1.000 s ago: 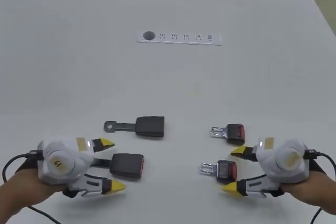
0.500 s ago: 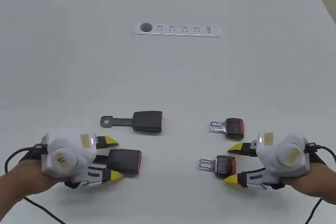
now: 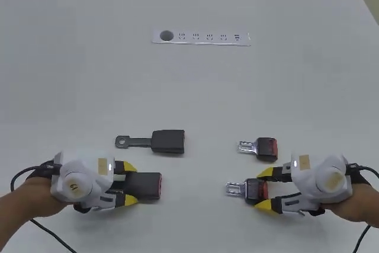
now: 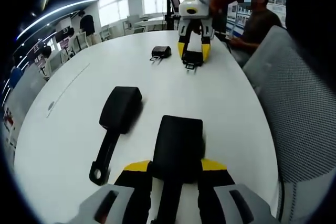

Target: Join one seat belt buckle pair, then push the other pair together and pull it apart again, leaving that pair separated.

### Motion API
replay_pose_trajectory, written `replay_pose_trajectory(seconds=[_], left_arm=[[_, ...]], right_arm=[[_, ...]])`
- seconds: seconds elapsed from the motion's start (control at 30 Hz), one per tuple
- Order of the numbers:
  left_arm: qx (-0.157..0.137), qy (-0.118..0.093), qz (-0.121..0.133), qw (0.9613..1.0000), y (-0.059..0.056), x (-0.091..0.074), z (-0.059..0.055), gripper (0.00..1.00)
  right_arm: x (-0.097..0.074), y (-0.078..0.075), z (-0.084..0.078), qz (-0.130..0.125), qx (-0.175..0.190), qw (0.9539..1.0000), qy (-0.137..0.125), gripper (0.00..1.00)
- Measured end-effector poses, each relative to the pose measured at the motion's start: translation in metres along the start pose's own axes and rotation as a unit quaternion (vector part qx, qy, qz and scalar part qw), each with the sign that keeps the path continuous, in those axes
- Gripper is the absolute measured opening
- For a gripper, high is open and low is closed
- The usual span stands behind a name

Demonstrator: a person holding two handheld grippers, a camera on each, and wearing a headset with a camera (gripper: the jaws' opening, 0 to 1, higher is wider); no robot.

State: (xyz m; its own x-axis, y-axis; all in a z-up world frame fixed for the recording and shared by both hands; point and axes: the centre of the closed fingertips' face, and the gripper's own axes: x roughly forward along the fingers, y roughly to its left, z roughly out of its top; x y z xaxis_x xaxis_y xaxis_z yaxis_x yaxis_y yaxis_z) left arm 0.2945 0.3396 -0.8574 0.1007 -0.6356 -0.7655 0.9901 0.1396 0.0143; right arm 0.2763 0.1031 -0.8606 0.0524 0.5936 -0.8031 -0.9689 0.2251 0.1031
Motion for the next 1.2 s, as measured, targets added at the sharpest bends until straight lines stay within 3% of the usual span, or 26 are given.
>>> replay_pose_trajectory(seconds=[0.53,1.2], left_arm=[[0.001,0.011,-0.005,0.9999,-0.002,0.001,-0.002,0.35],[-0.005,0.021,-0.007,0.9997,-0.002,0.002,-0.003,0.35]], right_arm=[[0.003,0.000,0.004,-0.006,0.010,0.9997,-0.020,0.36],[0.040,0.013,0.054,-0.001,0.006,0.9984,-0.057,0.36]])
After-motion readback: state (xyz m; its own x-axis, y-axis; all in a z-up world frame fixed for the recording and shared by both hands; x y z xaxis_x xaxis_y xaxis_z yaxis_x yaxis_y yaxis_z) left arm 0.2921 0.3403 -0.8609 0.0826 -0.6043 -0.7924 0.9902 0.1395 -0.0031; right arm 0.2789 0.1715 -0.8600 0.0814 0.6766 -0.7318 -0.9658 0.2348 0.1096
